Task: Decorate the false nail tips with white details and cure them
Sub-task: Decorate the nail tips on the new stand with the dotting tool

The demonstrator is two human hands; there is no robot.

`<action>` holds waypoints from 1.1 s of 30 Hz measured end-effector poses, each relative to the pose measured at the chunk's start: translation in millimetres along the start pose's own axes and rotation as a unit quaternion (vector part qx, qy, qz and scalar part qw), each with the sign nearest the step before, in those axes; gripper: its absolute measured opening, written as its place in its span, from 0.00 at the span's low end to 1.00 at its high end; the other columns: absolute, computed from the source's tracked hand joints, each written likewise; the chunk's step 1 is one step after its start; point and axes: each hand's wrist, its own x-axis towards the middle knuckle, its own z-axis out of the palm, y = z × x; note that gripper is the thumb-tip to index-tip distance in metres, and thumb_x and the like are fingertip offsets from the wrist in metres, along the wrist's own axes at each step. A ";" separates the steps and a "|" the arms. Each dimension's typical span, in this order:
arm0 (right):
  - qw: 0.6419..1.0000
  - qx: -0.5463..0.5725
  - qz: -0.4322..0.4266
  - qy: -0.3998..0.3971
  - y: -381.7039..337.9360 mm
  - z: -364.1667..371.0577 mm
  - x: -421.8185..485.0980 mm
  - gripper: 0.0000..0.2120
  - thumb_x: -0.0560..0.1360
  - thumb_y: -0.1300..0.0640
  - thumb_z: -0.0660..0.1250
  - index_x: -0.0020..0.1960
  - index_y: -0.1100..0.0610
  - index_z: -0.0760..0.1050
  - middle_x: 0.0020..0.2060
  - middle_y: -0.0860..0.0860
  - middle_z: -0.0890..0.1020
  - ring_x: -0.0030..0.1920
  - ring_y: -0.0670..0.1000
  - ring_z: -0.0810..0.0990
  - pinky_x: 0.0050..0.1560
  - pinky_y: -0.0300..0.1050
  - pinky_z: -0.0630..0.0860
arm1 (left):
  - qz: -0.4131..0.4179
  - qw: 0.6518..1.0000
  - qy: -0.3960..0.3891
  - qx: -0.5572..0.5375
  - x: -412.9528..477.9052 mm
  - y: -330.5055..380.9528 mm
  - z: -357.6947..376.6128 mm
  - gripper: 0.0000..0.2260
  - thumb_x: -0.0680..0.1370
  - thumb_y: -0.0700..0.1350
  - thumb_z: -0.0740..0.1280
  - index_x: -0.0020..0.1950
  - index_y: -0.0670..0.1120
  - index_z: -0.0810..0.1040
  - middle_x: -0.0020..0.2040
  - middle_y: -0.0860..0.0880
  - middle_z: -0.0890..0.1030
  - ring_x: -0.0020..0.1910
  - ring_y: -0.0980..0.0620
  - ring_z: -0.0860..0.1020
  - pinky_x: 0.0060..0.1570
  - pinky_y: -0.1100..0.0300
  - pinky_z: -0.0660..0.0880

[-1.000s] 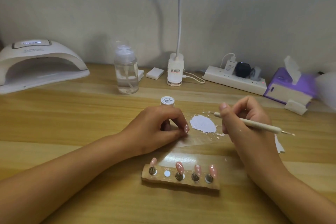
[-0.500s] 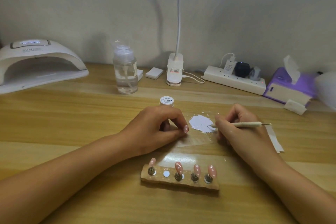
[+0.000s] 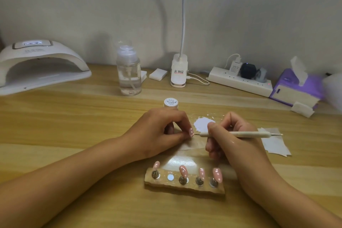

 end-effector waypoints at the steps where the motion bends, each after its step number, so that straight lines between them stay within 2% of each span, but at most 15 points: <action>1: 1.000 -0.009 -0.004 -0.002 0.3 0.1 0.1 0.10 0.73 0.62 0.68 0.37 0.61 0.68 0.25 0.56 0.79 0.24 0.48 0.76 0.26 0.37 0.73 | -0.002 1.000 0.000 -0.002 -0.1 -0.1 -0.2 0.07 0.74 0.41 0.74 0.44 0.54 0.82 0.40 0.62 0.78 0.32 0.52 0.76 0.36 0.67 0.69; 8: 0.999 -0.043 -0.013 -0.003 3.0 -0.6 0.7 0.11 0.71 0.58 0.68 0.36 0.59 0.68 0.27 0.57 0.82 0.25 0.49 0.78 0.28 0.41 0.75 | -0.008 1.000 -0.004 -0.011 -0.2 0.5 -0.3 0.07 0.74 0.41 0.74 0.44 0.54 0.82 0.40 0.59 0.78 0.33 0.53 0.76 0.36 0.66 0.70; 33: 0.998 -0.058 -0.020 -0.003 4.7 -1.0 1.2 0.11 0.72 0.58 0.68 0.37 0.60 0.69 0.27 0.57 0.82 0.27 0.49 0.79 0.30 0.41 0.77 | -0.006 1.000 -0.002 -0.009 0.0 -1.0 0.5 0.07 0.74 0.42 0.75 0.44 0.54 0.82 0.40 0.60 0.78 0.32 0.53 0.76 0.35 0.67 0.70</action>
